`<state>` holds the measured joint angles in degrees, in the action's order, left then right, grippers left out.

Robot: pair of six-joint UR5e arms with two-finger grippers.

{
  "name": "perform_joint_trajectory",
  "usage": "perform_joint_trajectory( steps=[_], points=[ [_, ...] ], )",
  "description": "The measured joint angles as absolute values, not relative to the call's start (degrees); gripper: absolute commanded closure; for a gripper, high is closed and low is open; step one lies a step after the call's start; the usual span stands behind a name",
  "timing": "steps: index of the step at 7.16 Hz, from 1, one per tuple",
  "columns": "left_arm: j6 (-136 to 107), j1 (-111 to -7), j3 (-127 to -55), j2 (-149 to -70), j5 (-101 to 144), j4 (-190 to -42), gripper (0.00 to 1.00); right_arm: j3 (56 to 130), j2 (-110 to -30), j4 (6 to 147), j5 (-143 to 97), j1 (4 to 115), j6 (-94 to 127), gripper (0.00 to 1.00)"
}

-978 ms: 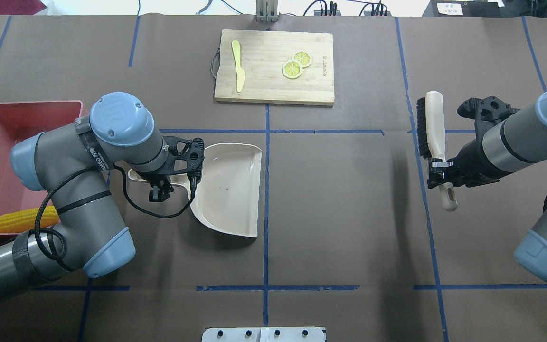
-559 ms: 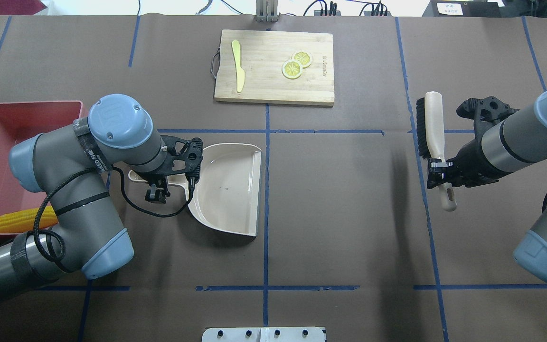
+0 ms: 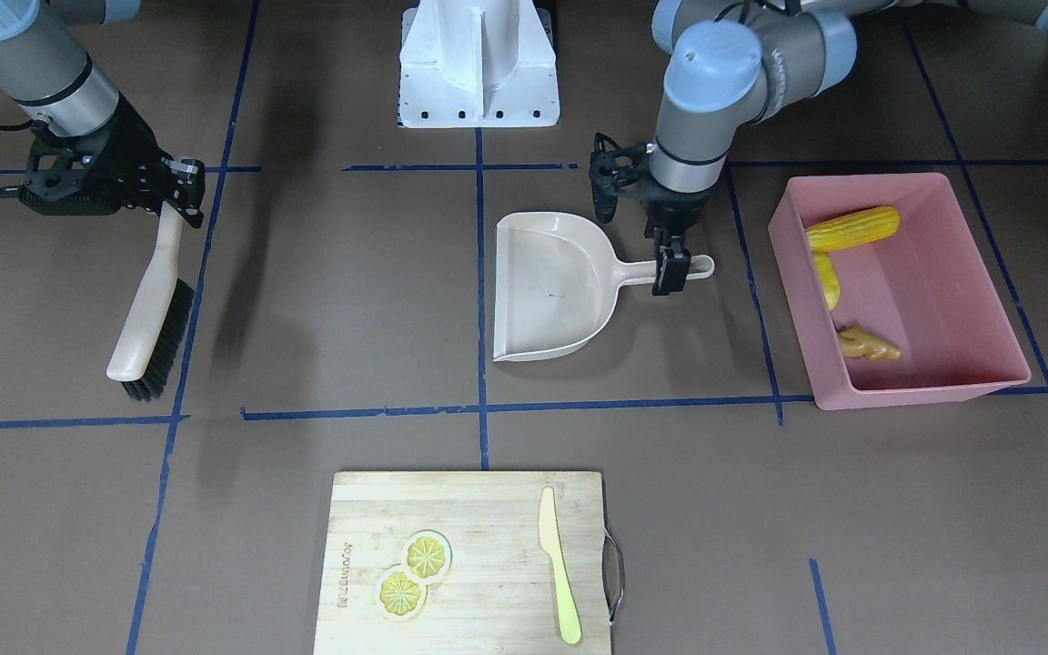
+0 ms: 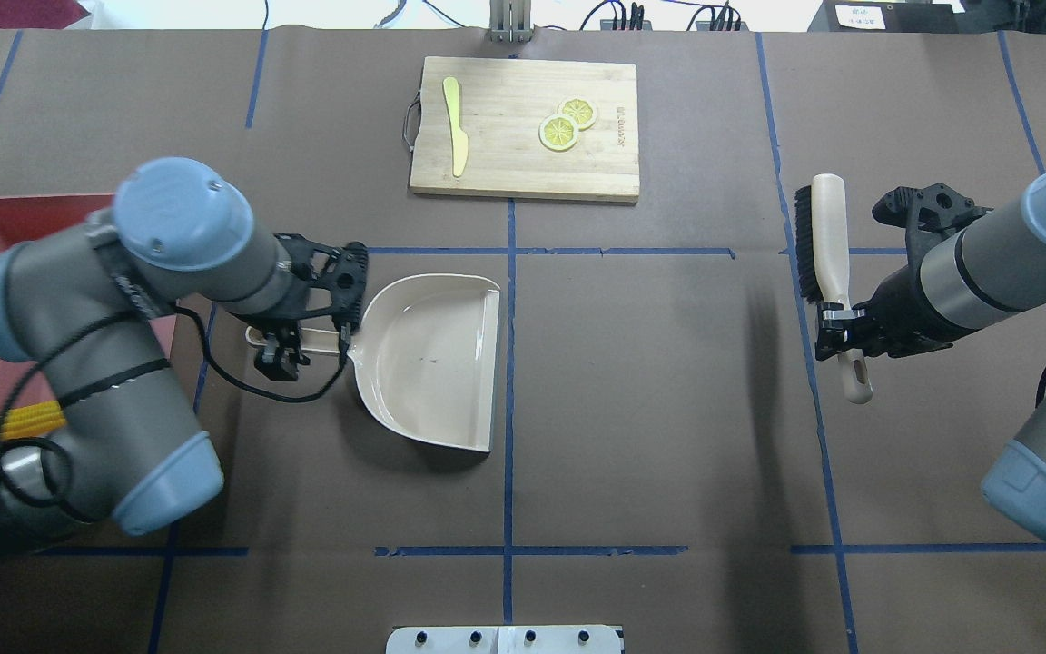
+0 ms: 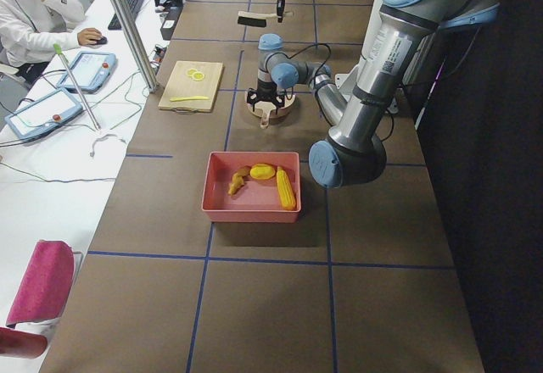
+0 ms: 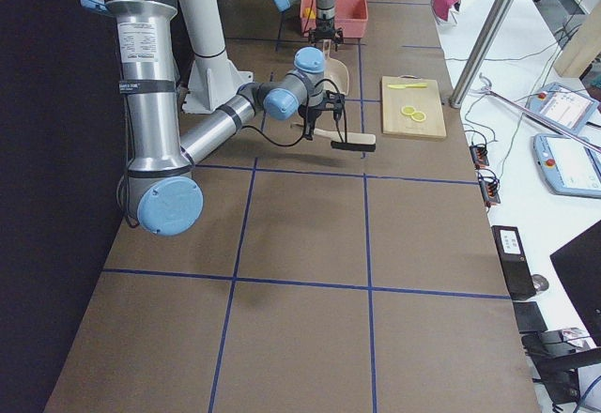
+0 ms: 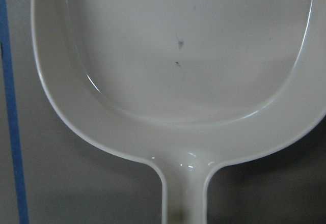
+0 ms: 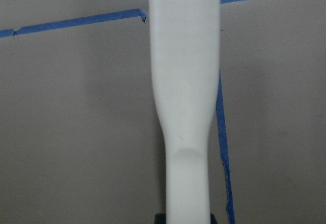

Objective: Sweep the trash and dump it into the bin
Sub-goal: 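Release the dustpan and raise the left gripper away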

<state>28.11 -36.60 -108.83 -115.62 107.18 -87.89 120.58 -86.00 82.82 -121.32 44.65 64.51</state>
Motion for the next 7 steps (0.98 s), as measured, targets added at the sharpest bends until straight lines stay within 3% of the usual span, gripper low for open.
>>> perform_joint_trajectory(
  steps=[2, 4, 7],
  points=[
    [29.5, -41.4, -114.9, -110.1, 107.2, -88.0, 0.00, 120.6, -86.1, 82.9, -121.4, 44.7, 64.5, 0.99],
    [33.2, -47.5, -116.4, -105.1, 107.4, -89.1, 0.01, 120.4, -86.6, 82.9, -121.4, 44.9, 63.8, 0.99],
    [32.9, -60.9, -106.4, -104.9, 109.8, -89.7, 0.01, 119.8, -94.9, 75.7, -121.8, 46.2, 60.3, 0.99]
  ],
)
